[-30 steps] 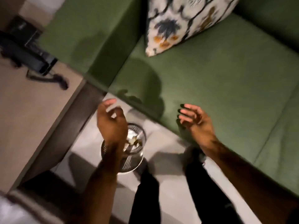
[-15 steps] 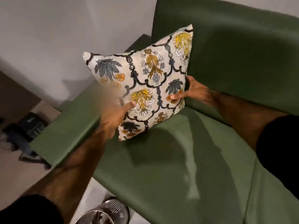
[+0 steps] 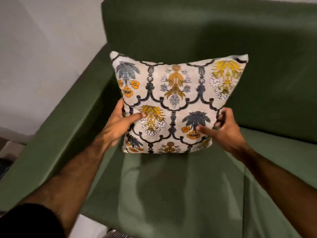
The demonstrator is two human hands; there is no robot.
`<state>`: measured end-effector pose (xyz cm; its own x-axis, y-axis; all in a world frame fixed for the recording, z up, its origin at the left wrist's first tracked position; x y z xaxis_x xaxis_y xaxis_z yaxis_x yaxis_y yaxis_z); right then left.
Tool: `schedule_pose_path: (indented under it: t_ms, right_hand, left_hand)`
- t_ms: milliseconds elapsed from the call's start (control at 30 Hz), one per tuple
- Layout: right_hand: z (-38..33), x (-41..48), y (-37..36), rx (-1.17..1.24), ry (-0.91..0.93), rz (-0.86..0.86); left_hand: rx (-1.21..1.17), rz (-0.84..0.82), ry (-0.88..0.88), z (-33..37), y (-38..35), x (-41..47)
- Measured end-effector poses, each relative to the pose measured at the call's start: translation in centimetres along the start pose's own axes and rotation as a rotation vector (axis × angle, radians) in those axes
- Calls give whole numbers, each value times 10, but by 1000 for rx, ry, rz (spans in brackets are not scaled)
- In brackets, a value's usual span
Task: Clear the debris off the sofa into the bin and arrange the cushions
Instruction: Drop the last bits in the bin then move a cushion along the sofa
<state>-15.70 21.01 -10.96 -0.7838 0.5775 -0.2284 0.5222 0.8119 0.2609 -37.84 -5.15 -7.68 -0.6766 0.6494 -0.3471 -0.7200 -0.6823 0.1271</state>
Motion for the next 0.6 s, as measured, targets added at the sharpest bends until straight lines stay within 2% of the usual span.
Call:
schedule_pose_path:
  t_ms: [100, 200, 300, 400, 467, 500, 533, 600]
  right_hand:
    - [21, -29, 54, 25, 32, 182]
    - [31, -40, 79, 27, 6, 172]
    - [35, -52, 96, 6, 8, 32]
    - [45, -72, 111, 61, -22, -36]
    - [63, -103, 133, 105, -66, 86]
    - [78, -126, 152, 151, -108, 182]
    - [94, -154, 177, 207, -165, 307]
    - [129, -219, 232, 337, -287, 614]
  left_hand:
    - [58, -150, -15, 16, -60, 26]
    - [63, -150, -19, 15, -92, 38]
    - [-4, -19, -46, 6, -108, 39]
    - [-49, 322, -136, -7, -111, 16]
    - [24, 607, -270, -14, -123, -24]
    - [82, 680, -337, -16, -144, -46]
    - [127, 674, -389, -18, -177, -62]
    - [84, 478, -424, -20, -262, -74]
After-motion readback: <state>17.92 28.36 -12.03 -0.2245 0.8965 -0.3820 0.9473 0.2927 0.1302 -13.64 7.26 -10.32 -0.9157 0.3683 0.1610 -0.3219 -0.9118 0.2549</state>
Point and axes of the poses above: each hand's wrist, its own x-axis towards the middle knuckle, its own y-axis out of the back of the hand, z = x × y, the point moved 6 cm from there along x, towards the middle knuckle, and after that the axes turned 7 degrees about -z, right-handed, at the moved point
